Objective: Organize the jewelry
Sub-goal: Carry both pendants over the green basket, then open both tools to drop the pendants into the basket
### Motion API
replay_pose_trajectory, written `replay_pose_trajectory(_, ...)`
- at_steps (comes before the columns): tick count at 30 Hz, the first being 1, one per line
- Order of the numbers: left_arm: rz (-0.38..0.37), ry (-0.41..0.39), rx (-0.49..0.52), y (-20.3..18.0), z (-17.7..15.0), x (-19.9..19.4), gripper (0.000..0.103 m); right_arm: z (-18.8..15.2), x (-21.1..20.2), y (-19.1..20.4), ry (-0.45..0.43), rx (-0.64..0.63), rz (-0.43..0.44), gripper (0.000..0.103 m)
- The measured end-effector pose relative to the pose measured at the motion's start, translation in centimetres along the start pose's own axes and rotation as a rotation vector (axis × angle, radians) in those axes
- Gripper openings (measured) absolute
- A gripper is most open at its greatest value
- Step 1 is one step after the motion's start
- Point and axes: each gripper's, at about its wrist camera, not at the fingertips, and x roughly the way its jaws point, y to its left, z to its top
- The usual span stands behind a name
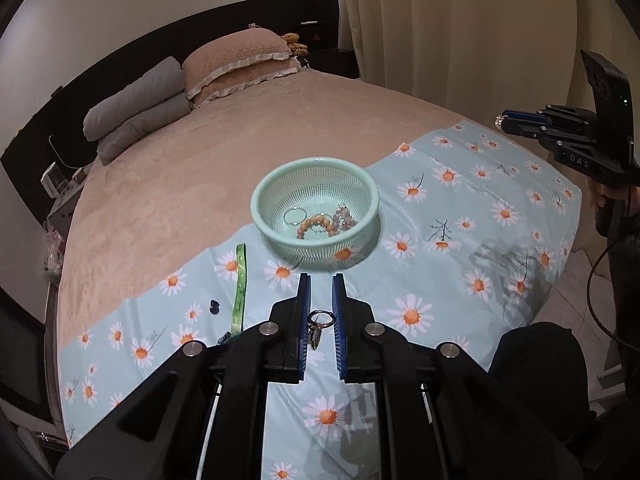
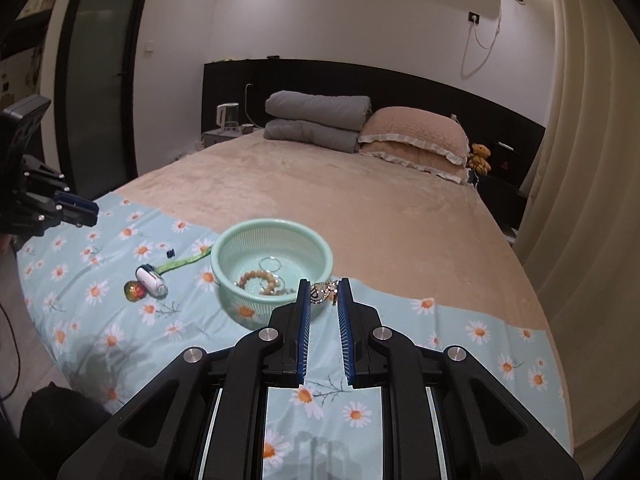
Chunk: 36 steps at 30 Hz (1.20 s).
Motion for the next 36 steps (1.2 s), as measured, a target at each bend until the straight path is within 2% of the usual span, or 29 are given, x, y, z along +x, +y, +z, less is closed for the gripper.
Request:
replay_pose_trajectory(7, -0.029, 0.006, 0.038, 0.4, 4.7, 3.1, 0.011, 3.2, 5.3, -0.2, 0.046, -0.005, 0.011, 0.013)
replay_pose_trajectory(9, -0.069, 0.019, 0.027, 0.7, 5.9, 4.8, 0.012, 3.8, 7.1, -0.3, 0.051, -0.011, 0.006, 0.013)
replay_pose_trajectory(16, -0.123, 0.079, 0.024, 2.0, 8.4, 12.0, 0.012, 4.1, 15.1, -0.5, 0.113, -0.014, 0.063, 0.013)
replay_pose_trajectory(24, -0.161, 0.147, 0.018, 3.1, 8.7, 20.2, 0.012, 2.2, 22.4, 0.3, 0.195, -0.037, 0.120, 0.013)
replay_pose_trajectory(27, -0.181, 0.181, 0.007, 2.9, 8.0, 22.8, 0.012, 1.5, 24.2, 0.6, 0.200, -0.018, 0.176, 0.013)
replay_pose_trajectory(33, -0.191, 0.226, -0.006, 2.6, 6.7, 25.5, 0.012, 0.3, 26.3, 2.3, 0.221, -0.038, 0.186, 0.014)
replay_pose_trajectory(34, -0.183, 0.233, -0.001, 2.4, 6.5, 25.7, 0.013, 0.2, 26.3, 2.4, 0.225, -0.048, 0.171, 0.015)
replay_pose_trajectory(35, -0.168, 0.238, 0.007, 2.2, 6.3, 25.9, 0.022, 0.1, 26.3, 2.5, 0.228, -0.060, 0.146, 0.021)
replay_pose_trajectory(36, -0.145, 0.234, 0.014, 2.2, 6.3, 25.8, 0.037, 0.0, 26.2, 2.3, 0.226, -0.069, 0.122, 0.030)
